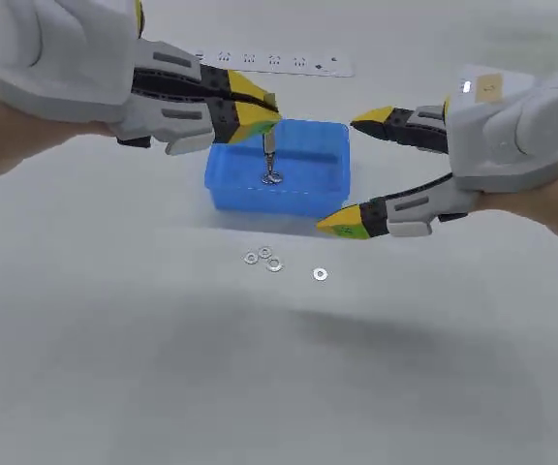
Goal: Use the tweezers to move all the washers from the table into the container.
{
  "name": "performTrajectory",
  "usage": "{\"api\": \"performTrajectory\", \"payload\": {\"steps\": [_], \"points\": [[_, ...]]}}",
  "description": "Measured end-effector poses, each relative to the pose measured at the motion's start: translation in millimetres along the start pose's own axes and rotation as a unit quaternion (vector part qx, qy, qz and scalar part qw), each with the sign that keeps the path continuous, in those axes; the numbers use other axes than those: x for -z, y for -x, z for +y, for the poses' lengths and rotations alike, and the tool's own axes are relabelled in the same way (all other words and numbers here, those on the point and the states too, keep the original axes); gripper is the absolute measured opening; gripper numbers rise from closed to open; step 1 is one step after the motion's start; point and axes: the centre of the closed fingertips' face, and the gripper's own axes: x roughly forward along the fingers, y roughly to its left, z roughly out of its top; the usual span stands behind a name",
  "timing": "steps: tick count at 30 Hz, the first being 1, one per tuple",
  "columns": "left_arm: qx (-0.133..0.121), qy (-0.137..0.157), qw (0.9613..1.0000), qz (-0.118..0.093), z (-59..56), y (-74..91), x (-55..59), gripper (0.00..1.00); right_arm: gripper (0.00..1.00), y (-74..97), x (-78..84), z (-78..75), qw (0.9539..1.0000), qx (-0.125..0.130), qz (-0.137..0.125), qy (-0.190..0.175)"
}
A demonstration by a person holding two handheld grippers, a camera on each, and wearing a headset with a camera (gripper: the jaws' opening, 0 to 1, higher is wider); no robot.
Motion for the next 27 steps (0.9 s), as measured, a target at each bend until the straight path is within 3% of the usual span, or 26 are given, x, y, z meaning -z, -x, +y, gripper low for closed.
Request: {"api": "performTrajectory", "payload": {"steps": [8, 11, 12, 20, 27], "points": [[0.004, 0.009, 0.9999, -0.010, -24.1, -6.0, -9.3, 0.05, 0.92, 15.4, 10.9, 28.1, 0.9997, -0.021, 0.007, -0.002], [0.010, 0.013, 0.9996, -0.023, -39.4, -13.1, -16.6, 0.05, 0.96, 22.4, 19.7, 38.5, 0.9994, -0.032, 0.017, -0.003], [0.012, 0.014, 0.9996, -0.023, -35.5, -10.4, -12.7, 0.05, 0.97, 24.1, 21.5, 40.5, 0.9993, -0.033, 0.018, -0.004], [0.033, 0.028, 0.9987, -0.025, -65.4, -26.0, -3.8, 0.05, 1.00, 41.2, 40.5, 45.0, 0.9989, -0.024, 0.026, -0.030], [0.050, 0.034, 0.9979, -0.022, -81.0, -41.4, 7.7, 0.05, 1.00, 48.0, 56.7, 56.1, 0.9976, -0.034, 0.043, -0.044]]}}
